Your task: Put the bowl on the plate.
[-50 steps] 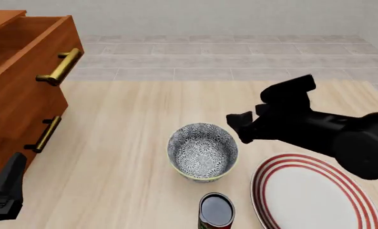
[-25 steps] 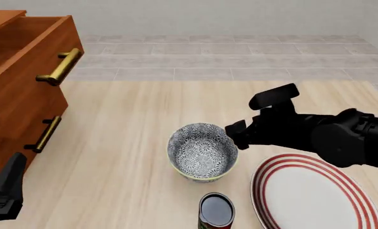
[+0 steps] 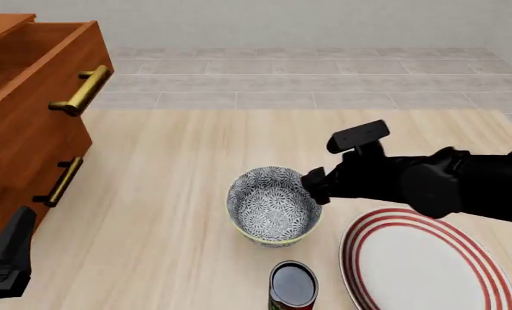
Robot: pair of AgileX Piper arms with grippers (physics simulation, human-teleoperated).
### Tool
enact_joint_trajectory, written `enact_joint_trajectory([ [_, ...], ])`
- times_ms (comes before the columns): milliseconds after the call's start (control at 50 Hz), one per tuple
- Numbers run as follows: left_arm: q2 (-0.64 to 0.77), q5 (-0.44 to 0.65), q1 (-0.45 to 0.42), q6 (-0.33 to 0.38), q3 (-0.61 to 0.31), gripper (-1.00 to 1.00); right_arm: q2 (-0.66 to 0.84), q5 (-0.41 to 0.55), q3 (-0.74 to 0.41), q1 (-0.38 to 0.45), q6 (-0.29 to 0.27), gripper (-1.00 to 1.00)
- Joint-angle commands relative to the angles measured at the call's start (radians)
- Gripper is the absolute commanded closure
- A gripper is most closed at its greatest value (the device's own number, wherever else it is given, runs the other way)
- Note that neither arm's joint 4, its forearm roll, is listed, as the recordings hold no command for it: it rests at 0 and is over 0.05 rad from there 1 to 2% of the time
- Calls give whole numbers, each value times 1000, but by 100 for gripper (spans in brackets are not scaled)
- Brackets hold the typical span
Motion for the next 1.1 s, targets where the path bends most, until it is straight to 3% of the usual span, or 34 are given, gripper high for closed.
enact_joint_trajectory([
  [20, 0, 0, 0, 0, 0, -100, 46, -17, -13, 5, 15, -100],
  [1100, 0, 0, 0, 0, 0, -100, 184, -95, -2, 40, 68, -100],
])
